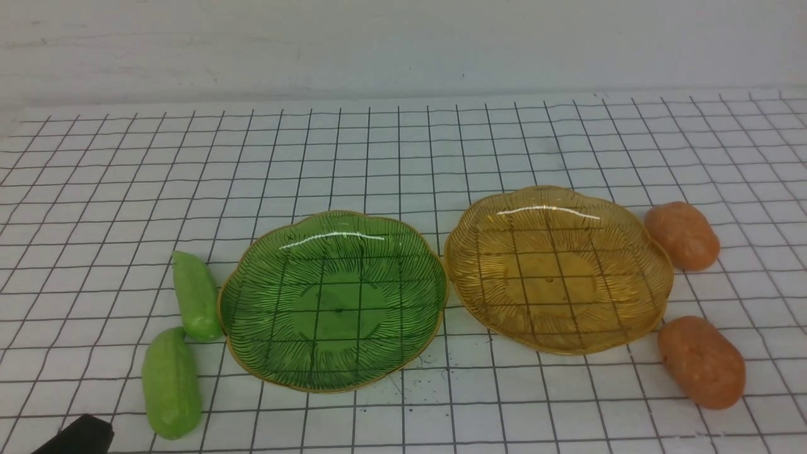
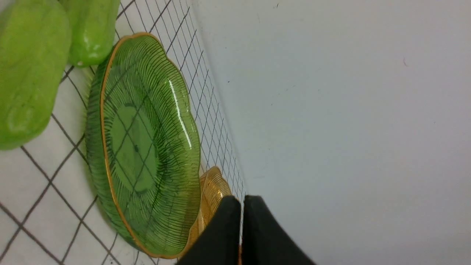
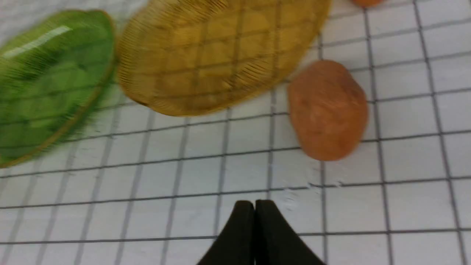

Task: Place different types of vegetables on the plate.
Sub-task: 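Put the potato onto the plate, then put the green cucumber next to the left plate into that plate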

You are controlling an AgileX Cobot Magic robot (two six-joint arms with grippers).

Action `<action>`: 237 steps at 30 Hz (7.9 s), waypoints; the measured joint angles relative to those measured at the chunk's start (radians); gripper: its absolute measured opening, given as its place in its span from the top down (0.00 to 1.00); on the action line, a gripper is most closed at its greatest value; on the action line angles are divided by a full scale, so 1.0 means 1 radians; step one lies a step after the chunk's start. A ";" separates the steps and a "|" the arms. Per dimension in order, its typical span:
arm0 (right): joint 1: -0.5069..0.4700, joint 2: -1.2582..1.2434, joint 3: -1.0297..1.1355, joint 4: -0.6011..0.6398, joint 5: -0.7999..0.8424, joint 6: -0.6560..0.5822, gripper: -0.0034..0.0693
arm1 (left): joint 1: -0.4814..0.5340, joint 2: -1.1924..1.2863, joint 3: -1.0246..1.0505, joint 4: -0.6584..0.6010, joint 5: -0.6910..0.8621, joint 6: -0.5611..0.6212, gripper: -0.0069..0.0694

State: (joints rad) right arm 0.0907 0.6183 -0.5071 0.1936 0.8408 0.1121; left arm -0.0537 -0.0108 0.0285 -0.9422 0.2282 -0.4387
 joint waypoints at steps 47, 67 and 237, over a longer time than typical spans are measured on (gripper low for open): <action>0.006 0.921 -0.502 -0.334 0.196 -0.021 0.26 | 0.000 0.738 -0.425 0.081 0.688 0.790 0.92; 0.186 1.057 -0.631 0.077 -0.144 -0.244 0.26 | 0.000 0.738 -0.425 0.086 0.644 0.788 0.89; 0.204 -0.207 -0.334 -0.215 0.440 -0.097 0.96 | 0.000 1.463 -0.699 0.791 0.282 0.318 0.36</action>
State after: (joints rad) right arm 0.2945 0.4113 -0.8413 -0.0219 1.2809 0.0151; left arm -0.0537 1.4524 -0.6702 -0.1507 0.5102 -0.1210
